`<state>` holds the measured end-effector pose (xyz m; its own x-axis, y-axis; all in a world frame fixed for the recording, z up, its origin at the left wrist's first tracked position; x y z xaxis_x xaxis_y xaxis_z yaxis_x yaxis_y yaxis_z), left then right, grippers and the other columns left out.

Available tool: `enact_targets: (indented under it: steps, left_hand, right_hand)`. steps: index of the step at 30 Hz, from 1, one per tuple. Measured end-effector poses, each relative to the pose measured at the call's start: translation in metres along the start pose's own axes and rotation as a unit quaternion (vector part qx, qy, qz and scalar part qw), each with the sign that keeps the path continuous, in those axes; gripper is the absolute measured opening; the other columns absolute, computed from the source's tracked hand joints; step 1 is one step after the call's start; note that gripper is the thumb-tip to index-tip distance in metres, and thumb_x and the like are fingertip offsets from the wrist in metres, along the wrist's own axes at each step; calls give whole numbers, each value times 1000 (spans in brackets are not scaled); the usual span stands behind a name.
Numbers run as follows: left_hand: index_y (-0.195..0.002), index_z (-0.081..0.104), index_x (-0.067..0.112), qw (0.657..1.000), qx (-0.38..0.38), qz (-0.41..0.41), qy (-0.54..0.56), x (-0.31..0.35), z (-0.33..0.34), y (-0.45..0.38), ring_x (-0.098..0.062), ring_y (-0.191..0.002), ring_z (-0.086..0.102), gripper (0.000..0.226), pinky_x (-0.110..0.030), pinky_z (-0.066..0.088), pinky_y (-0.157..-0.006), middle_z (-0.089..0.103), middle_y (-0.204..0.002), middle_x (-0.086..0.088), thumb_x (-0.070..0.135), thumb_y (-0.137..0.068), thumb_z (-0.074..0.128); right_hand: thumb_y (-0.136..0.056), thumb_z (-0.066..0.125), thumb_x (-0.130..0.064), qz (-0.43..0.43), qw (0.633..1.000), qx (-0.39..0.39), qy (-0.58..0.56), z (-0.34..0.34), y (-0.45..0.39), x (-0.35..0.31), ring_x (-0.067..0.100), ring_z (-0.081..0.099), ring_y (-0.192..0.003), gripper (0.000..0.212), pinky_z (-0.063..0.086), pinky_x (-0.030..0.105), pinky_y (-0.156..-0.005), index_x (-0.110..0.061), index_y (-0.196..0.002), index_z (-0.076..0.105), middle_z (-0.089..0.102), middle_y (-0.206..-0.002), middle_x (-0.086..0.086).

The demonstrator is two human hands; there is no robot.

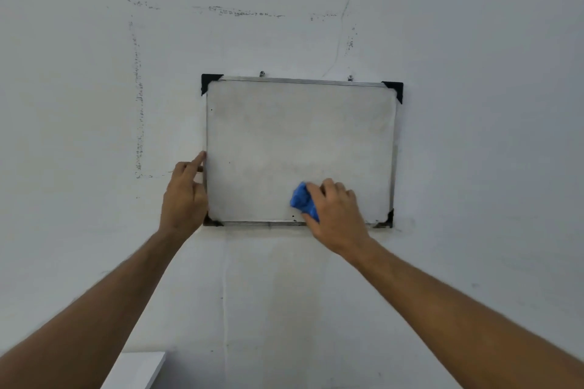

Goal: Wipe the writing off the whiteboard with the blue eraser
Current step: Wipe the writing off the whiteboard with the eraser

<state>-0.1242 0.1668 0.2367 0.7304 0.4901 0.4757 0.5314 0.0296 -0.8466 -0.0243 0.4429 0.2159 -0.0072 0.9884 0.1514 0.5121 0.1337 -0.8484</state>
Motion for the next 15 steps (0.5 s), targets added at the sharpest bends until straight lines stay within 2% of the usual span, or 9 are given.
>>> enact_targets:
  steps: [3, 8, 12, 15]
  left_hand:
    - [-142, 56, 26, 994, -31, -30, 96, -9, -8, -2, -20, -95, 68, 68, -48, 61, -81, 56, -124, 5, -4, -87, 29]
    - [-141, 56, 16, 981, -54, -87, 163, -11, -11, -3, -20, -98, 71, 64, -32, 63, -71, 58, -132, -5, -12, -92, 26]
    - [-141, 56, 16, 978, -67, -102, 171, -14, -10, -4, -25, -106, 68, 61, -41, 63, -79, 58, -134, -5, -10, -93, 29]
    - [-139, 58, 14, 975, -64, -105, 187, -12, -11, -5, -21, -98, 71, 61, -37, 64, -73, 60, -129, -4, -10, -92, 26]
  right_hand:
    - [-77, 73, -40, -63, 998, -5, 11, 13, -25, -62, 32, 54, -90, 54, 43, 44, -74, -18, -123, 58, 56, -105, 11]
    - [-83, 70, -31, -155, 987, -24, 27, 25, -42, -144, 30, 52, -102, 52, 43, 47, -81, -17, -131, 56, 55, -117, 12]
    - [-88, 68, -31, -186, 981, -37, 30, 27, -51, -161, 29, 50, -109, 51, 43, 47, -86, -17, -135, 53, 54, -123, 11]
    - [-85, 68, -35, -208, 977, -19, 50, 22, -60, -159, 29, 52, -104, 48, 42, 46, -81, -18, -129, 57, 56, -115, 10]
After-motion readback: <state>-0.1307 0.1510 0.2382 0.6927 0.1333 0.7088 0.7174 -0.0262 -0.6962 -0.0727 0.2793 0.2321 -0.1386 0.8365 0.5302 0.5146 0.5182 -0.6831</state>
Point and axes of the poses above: each hand's wrist, its own y-axis away from the middle knuckle, its own z-axis out of the palm, x = y × z, the point moved 7 cm from there along -y, towards the middle knuckle
